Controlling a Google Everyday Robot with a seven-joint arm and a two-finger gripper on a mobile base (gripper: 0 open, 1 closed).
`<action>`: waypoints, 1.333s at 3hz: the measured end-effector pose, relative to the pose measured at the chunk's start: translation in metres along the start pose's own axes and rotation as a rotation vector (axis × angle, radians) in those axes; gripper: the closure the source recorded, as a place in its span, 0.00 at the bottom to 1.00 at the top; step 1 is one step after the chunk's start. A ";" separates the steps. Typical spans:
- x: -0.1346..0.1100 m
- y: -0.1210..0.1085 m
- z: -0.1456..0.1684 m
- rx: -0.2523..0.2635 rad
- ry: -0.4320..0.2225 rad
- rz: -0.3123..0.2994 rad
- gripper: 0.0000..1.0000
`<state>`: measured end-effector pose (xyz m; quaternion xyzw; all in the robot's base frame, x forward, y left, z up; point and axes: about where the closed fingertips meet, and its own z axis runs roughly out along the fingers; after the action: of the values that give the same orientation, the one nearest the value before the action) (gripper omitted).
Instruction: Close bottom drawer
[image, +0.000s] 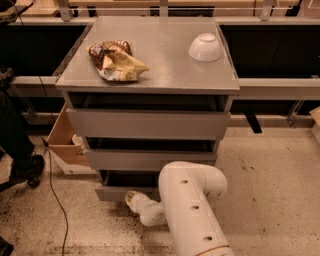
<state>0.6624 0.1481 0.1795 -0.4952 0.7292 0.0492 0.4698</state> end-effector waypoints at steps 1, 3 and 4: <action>-0.026 -0.017 0.026 0.015 -0.064 -0.046 1.00; -0.047 -0.027 0.040 0.029 -0.111 -0.087 1.00; -0.031 -0.027 0.012 -0.019 -0.072 -0.038 1.00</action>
Offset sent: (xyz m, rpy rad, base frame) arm 0.0648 0.0435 0.0304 0.0408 -0.1516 0.0700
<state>0.6931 0.1612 0.2062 -0.5114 0.7017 0.0648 0.4918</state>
